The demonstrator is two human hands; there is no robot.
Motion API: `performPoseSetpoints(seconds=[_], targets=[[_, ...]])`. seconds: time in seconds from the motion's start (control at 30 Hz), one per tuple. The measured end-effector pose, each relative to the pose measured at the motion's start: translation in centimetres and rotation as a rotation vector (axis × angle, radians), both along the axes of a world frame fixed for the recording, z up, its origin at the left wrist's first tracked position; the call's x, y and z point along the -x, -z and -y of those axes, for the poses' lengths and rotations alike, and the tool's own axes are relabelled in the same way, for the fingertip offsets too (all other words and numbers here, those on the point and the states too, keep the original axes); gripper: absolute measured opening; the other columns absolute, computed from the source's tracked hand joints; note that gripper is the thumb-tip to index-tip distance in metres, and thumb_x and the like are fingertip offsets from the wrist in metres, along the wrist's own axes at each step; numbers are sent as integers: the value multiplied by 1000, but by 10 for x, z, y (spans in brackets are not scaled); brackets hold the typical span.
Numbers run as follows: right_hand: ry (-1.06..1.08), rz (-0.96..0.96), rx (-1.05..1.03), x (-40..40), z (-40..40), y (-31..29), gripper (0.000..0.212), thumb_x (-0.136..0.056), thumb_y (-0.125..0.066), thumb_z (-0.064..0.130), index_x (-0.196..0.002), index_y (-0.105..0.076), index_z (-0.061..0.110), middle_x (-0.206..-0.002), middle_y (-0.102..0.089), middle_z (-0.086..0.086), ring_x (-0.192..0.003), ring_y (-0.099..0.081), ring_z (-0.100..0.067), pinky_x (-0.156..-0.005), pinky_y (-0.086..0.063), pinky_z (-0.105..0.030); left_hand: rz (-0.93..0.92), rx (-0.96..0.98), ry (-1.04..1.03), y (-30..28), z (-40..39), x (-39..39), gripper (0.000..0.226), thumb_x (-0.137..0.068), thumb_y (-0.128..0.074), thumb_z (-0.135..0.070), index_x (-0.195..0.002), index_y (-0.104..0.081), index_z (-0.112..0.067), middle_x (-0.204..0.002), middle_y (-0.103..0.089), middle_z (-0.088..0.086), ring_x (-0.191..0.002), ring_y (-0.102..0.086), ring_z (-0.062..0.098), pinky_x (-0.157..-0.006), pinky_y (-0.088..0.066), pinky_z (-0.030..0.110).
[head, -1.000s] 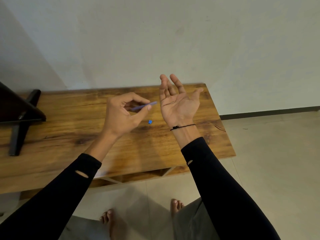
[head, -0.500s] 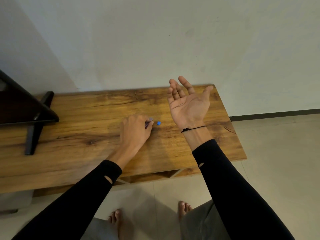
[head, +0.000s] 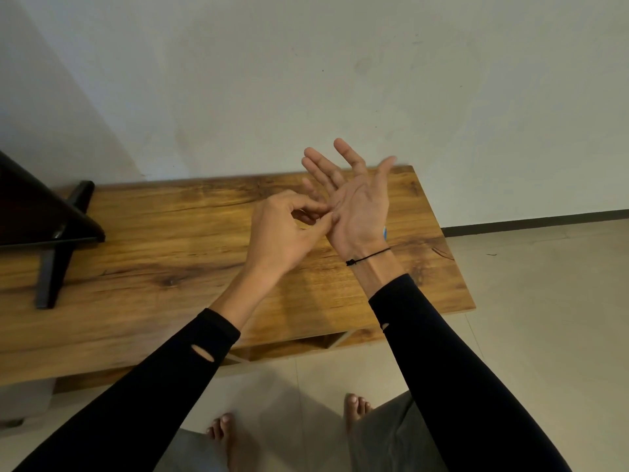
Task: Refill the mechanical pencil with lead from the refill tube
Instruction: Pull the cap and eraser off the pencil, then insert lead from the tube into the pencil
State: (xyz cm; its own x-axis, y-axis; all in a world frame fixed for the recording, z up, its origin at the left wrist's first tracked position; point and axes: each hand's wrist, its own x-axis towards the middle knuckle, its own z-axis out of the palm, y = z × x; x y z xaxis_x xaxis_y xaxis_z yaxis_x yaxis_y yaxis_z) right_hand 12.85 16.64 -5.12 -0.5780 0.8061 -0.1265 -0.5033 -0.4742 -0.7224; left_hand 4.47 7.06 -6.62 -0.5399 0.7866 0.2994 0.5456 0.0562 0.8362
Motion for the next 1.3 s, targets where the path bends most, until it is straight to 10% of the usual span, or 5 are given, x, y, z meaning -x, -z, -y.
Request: performPoseSetpoints(seconds=[0.3,0.43,0.57,0.9,1.3], targets=[[-30,266,-152,-1,-5,-7,72,-105,-22,70,-137,-58,17,-136,-67,-21,-125,-65,-34,-98,-57,-49,134,25,-59,-3,-4,3,18,-87,-85,-17,-77,-80,-32,-69,-77,-18,-63,-72,3,-63,-61,24],[132,1254,-679,-39,-47,14,42,-100,-60,41,-67,-54,16,-63,-55,-1,-58,-52,-20,-55,-43,-31,551,-32,-125,2,-2,21,12,-91,-86,-15,-82,-84,-22,-70,-80,-5,-61,-74,8,-62,-62,22],[-58,1843,-685,-65,-59,42,24,-91,-70,30,-80,-56,15,-78,-59,-3,-72,-59,-24,-66,-51,-36,746,-15,-160,4,-3,29,7,-93,-84,-14,-86,-85,-16,-71,-79,-2,-63,-73,8,-66,-62,21],[32,1716,-665,-71,-76,41,13,-93,-73,6,-103,-67,3,-85,-66,-9,-72,-63,-19,-64,-54,-33,918,31,-102,5,-4,33,4,-93,-84,-17,-92,-85,-13,-84,-82,2,-74,-78,10,-70,-65,24],[-136,556,-806,-7,5,11,13,-99,-71,5,-111,-71,-1,-101,-77,-15,-83,-80,-29,-67,-67,-39,1252,-258,-49,-5,-1,40,7,-98,-76,-11,-97,-83,-15,-93,-82,5,-80,-77,8,-69,-61,20]])
